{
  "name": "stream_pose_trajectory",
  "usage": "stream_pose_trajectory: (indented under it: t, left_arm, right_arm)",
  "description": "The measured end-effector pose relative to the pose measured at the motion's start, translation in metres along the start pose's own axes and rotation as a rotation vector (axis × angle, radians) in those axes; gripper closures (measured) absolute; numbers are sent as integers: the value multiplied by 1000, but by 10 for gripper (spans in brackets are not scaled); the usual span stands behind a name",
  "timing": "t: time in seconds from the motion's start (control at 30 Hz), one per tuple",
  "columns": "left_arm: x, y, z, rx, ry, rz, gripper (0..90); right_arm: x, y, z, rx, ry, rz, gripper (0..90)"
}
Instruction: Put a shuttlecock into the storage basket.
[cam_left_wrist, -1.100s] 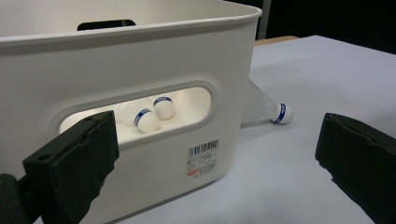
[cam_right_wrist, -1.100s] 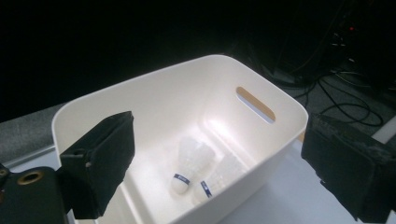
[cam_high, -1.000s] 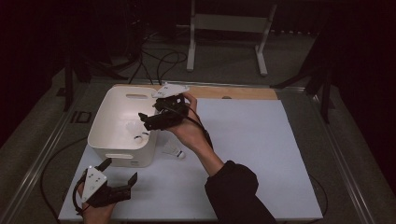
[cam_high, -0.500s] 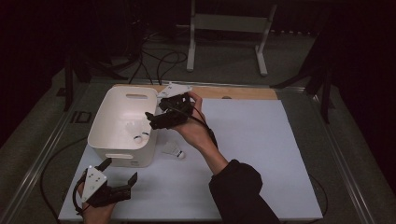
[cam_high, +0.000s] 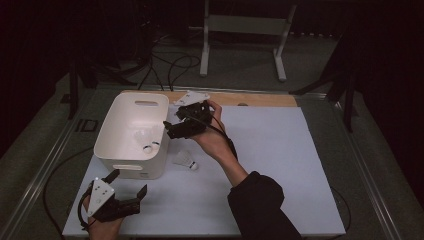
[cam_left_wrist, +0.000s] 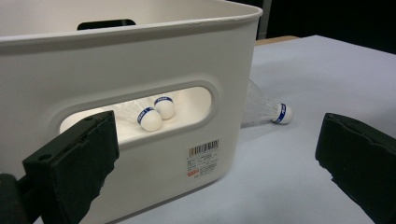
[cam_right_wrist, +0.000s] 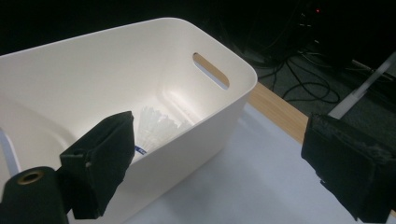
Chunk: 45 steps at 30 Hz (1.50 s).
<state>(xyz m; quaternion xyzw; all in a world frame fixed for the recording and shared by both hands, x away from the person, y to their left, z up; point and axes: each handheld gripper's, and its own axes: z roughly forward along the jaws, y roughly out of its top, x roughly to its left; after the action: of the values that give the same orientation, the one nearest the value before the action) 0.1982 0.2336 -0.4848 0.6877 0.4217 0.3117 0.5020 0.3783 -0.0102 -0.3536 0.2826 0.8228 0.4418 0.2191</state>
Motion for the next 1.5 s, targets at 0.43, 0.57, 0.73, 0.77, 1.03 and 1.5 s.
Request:
stream_pose_trajectory:
  t: [0.43, 0.57, 0.73, 0.77, 1.03, 1.5]
  left_arm:
    - [0, 0, 1, -1, 0, 7, 2]
    - [0, 0, 0, -3, 0, 0, 2]
    - [0, 0, 0, -2, 0, 2, 2]
    - [0, 0, 0, -3, 0, 0, 2]
    - [0, 0, 0, -3, 0, 1, 2]
    - [0, 0, 0, 0, -1, 0, 2]
  right_arm:
    - [-5, -7, 5, 22, -10, 9, 96]
    - [-6, -8, 6, 24, -12, 14, 96]
    - [-4, -9, 7, 32, -23, -3, 96]
    - [-4, -9, 7, 35, -22, 4, 96]
    - [-5, -12, 10, 47, -28, 6, 96]
    - [-4, -18, 14, 74, -29, 14, 98]
